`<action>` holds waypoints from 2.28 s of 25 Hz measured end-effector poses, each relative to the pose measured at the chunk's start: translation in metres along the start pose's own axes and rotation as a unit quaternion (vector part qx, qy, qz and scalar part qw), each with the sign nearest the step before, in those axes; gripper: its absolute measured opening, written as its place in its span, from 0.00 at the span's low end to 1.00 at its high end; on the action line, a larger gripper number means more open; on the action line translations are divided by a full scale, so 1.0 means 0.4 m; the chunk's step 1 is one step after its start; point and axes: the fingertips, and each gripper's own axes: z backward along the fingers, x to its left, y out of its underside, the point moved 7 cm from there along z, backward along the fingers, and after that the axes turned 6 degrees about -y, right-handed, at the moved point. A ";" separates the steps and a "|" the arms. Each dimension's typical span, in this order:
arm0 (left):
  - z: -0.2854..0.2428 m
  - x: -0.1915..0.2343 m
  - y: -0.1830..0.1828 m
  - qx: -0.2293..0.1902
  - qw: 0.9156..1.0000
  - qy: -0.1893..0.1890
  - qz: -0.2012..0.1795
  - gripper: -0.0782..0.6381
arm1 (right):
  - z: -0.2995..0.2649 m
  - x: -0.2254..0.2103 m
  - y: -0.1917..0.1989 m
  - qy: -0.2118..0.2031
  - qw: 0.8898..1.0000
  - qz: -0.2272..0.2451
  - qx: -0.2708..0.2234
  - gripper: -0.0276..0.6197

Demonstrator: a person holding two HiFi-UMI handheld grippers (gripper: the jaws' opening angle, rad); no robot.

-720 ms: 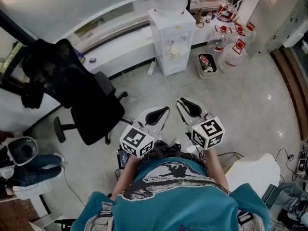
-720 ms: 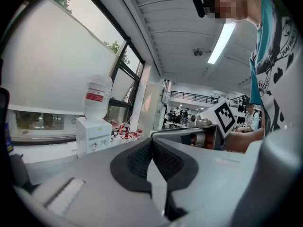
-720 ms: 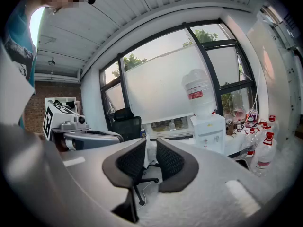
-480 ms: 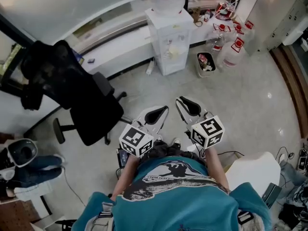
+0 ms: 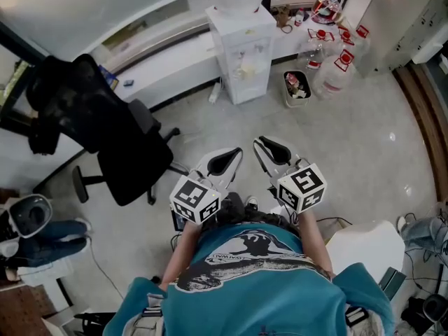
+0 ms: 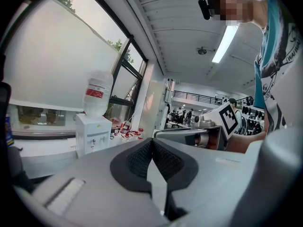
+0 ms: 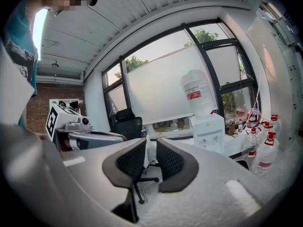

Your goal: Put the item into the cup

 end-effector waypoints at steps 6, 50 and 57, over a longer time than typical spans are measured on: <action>-0.004 -0.028 0.010 0.007 1.000 -0.004 0.004 0.11 | 0.015 -0.005 0.011 -0.014 1.000 -0.010 -0.005 0.14; -0.517 0.548 -0.118 0.047 0.997 0.019 0.056 0.11 | -0.465 -0.547 -0.119 0.020 0.995 -0.066 0.071 0.14; -0.542 0.585 -0.122 0.060 0.996 0.029 0.060 0.11 | -0.497 -0.569 -0.129 0.025 0.994 -0.071 0.081 0.14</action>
